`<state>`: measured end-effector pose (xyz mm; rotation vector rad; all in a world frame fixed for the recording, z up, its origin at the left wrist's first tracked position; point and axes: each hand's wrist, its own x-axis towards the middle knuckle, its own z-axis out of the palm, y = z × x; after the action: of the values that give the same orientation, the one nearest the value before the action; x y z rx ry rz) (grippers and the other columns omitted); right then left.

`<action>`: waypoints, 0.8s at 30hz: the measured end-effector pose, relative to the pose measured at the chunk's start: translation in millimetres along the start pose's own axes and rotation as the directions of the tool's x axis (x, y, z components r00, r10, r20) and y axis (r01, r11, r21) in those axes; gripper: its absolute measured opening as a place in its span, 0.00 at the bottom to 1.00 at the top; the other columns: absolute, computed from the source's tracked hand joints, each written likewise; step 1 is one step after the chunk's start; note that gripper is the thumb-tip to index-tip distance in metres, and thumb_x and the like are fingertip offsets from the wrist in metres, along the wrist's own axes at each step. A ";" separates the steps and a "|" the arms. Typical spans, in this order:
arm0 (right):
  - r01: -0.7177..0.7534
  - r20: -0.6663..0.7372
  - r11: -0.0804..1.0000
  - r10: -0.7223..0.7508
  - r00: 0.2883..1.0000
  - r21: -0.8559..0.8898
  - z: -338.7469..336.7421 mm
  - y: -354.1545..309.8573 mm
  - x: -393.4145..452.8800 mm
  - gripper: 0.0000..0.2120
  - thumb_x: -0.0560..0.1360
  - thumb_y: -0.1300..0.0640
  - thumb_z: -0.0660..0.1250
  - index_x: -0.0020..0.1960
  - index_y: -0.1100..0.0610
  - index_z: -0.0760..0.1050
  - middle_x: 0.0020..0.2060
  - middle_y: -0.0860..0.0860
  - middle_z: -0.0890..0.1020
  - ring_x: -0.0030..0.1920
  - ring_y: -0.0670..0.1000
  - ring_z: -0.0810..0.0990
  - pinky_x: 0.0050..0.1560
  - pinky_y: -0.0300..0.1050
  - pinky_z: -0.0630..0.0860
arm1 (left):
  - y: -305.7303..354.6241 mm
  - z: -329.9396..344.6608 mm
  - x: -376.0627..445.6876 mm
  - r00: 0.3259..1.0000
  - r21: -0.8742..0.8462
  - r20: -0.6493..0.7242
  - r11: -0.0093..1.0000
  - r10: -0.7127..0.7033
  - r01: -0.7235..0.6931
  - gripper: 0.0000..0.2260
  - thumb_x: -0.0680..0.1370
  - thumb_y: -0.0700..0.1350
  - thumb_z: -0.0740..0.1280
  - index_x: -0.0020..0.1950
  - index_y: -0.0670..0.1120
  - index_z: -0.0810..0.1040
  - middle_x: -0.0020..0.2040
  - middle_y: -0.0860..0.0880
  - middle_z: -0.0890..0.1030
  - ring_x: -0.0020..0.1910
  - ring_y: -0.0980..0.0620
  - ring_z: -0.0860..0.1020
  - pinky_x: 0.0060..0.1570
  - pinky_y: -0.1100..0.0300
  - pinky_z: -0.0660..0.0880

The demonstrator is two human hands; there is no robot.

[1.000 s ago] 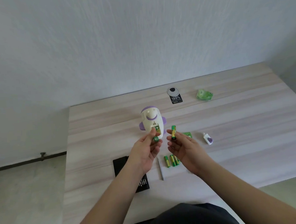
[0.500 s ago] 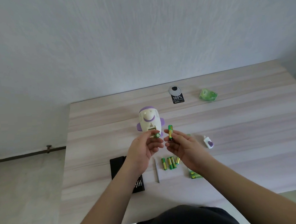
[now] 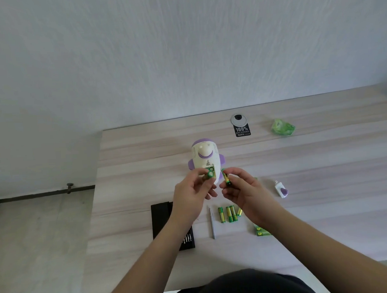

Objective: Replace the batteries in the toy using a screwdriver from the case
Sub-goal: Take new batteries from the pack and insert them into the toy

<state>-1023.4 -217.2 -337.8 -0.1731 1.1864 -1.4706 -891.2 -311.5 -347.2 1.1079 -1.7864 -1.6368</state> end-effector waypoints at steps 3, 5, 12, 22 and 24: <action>0.031 -0.004 0.999 -0.031 1.000 -0.014 2.3 2.4 -1.3 0.09 0.81 0.62 0.58 0.53 0.57 0.77 0.39 0.58 0.81 0.38 0.53 0.80 0.50 0.46 0.77 | -10.0 -3.6 -0.6 0.980 0.144 -0.075 0.974 0.185 -0.173 0.07 0.76 0.40 0.70 0.53 0.45 0.81 0.46 0.50 0.82 0.41 0.52 0.82 0.39 0.56 0.80; 0.047 0.003 0.998 -0.047 0.999 -0.039 3.7 4.0 -3.0 0.09 0.81 0.62 0.58 0.53 0.57 0.77 0.39 0.59 0.81 0.38 0.53 0.81 0.53 0.49 0.76 | -14.0 -5.2 0.6 0.948 0.217 -0.108 0.938 0.299 -0.271 0.07 0.75 0.40 0.72 0.53 0.44 0.82 0.50 0.52 0.79 0.45 0.53 0.80 0.41 0.58 0.80; 0.066 -0.002 0.993 -0.066 0.998 -0.100 4.1 9.3 -4.4 0.09 0.81 0.62 0.58 0.53 0.57 0.77 0.40 0.58 0.82 0.39 0.53 0.81 0.56 0.51 0.75 | -14.9 -11.1 4.2 0.928 0.276 -0.114 0.909 0.355 -0.313 0.12 0.75 0.37 0.71 0.57 0.47 0.82 0.48 0.55 0.79 0.43 0.57 0.77 0.42 0.70 0.72; 0.029 -0.018 0.999 -0.029 0.999 -0.020 5.8 11.7 -0.6 0.15 0.82 0.61 0.53 0.61 0.65 0.74 0.42 0.62 0.82 0.42 0.56 0.82 0.58 0.54 0.75 | -21.9 -11.8 3.0 0.970 0.276 -0.029 0.935 0.240 -0.223 0.08 0.79 0.41 0.66 0.57 0.50 0.78 0.53 0.57 0.82 0.50 0.59 0.79 0.48 0.72 0.73; 0.026 -0.019 0.999 -0.027 0.999 -0.037 4.8 12.3 -0.8 0.14 0.81 0.64 0.54 0.62 0.65 0.74 0.42 0.61 0.83 0.42 0.55 0.82 0.59 0.54 0.74 | -25.2 -11.2 3.5 0.969 0.309 -0.014 0.922 0.249 -0.232 0.08 0.79 0.43 0.67 0.58 0.50 0.78 0.53 0.56 0.82 0.50 0.60 0.79 0.47 0.73 0.73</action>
<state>-1011.8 -216.9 -344.1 -0.1999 1.2316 -1.4773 -878.2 -319.9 -370.3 0.9983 -2.0960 -1.2048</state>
